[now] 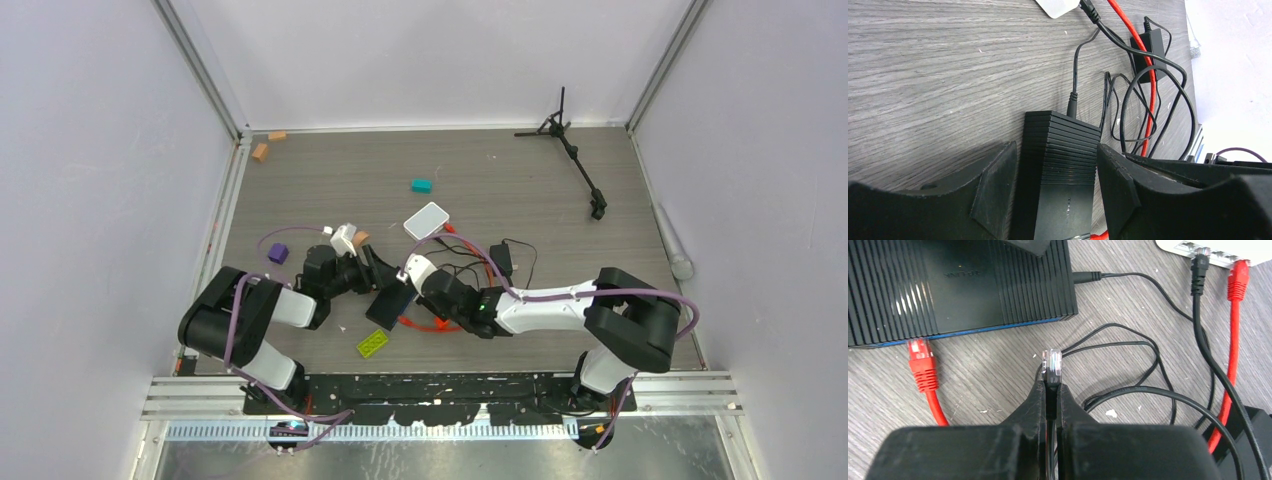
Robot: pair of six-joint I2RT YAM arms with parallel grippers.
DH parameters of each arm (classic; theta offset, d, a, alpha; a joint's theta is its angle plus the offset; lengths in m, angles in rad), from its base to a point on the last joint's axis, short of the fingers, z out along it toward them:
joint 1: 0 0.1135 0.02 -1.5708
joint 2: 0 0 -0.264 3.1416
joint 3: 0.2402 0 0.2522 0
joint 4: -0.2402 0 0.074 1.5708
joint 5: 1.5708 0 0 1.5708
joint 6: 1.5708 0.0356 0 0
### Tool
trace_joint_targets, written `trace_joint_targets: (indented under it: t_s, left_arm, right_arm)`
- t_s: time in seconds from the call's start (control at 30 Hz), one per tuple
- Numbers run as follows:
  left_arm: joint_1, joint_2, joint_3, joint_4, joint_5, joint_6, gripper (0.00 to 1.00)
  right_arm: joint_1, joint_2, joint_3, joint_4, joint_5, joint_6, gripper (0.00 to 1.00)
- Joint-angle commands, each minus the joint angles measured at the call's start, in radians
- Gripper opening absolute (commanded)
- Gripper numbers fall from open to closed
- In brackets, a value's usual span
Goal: Insert the plug into the switch port
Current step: Insert the connector into the switch port.
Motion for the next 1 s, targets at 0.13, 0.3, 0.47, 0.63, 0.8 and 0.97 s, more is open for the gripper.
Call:
trace_joint_targets:
  t_s: [0.13,0.3,0.47,0.63,0.8,0.97]
  left_arm:
    - [-0.004,0.033,-0.019,0.106,-0.001,-0.002,0.61]
    - [-0.004,0.057,-0.030,0.138,-0.003,-0.010,0.61]
    - [-0.004,0.079,-0.036,0.160,-0.002,-0.015,0.60]
    - [-0.004,0.097,-0.037,0.168,0.001,-0.020,0.56]
    - [-0.004,0.129,-0.049,0.204,0.006,-0.028,0.53]
    - [-0.005,0.151,-0.053,0.219,0.014,-0.029,0.49]
  right_arm:
    - [-0.001,0.001,-0.023,0.085,-0.105,0.025,0.00]
    - [0.001,0.000,-0.044,0.129,-0.125,0.031,0.01]
    - [0.002,0.009,-0.057,0.179,-0.136,0.037,0.01]
    - [0.001,0.020,-0.056,0.207,-0.109,0.036,0.01]
    - [0.001,0.056,-0.024,0.213,-0.103,0.015,0.00]
    - [0.001,0.084,-0.010,0.225,-0.104,0.010,0.01]
